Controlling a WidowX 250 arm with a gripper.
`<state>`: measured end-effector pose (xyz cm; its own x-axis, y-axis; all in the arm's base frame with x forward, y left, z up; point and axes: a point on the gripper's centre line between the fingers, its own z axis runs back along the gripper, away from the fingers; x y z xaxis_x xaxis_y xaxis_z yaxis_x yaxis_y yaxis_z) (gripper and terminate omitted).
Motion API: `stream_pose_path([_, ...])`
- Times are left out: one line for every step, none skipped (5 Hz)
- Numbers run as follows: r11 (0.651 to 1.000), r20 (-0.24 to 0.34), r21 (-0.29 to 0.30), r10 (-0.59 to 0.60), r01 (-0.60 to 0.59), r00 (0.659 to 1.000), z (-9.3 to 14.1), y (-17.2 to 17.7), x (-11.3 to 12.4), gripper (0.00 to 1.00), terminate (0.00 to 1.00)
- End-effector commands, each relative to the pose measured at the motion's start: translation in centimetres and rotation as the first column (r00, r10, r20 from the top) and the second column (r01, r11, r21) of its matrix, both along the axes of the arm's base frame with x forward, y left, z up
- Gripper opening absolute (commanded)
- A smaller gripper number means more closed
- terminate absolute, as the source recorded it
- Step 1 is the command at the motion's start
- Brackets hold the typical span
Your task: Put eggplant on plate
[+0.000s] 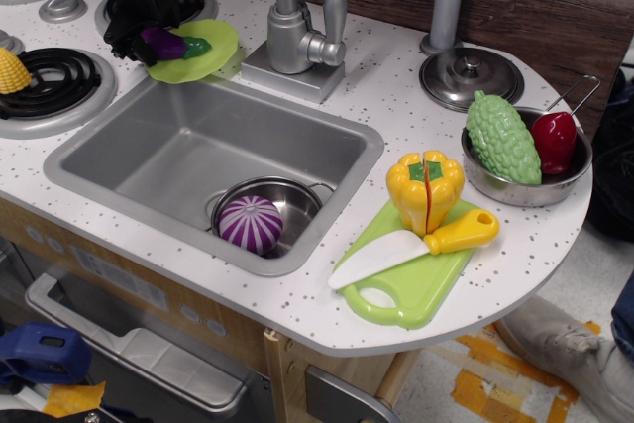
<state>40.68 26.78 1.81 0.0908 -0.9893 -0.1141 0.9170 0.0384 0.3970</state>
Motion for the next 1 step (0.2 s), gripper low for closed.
stream_pose_path([1.0,0.045,0.03,0.006,-0.008,0.999,2.31,0.78,0.46,1.0,1.0])
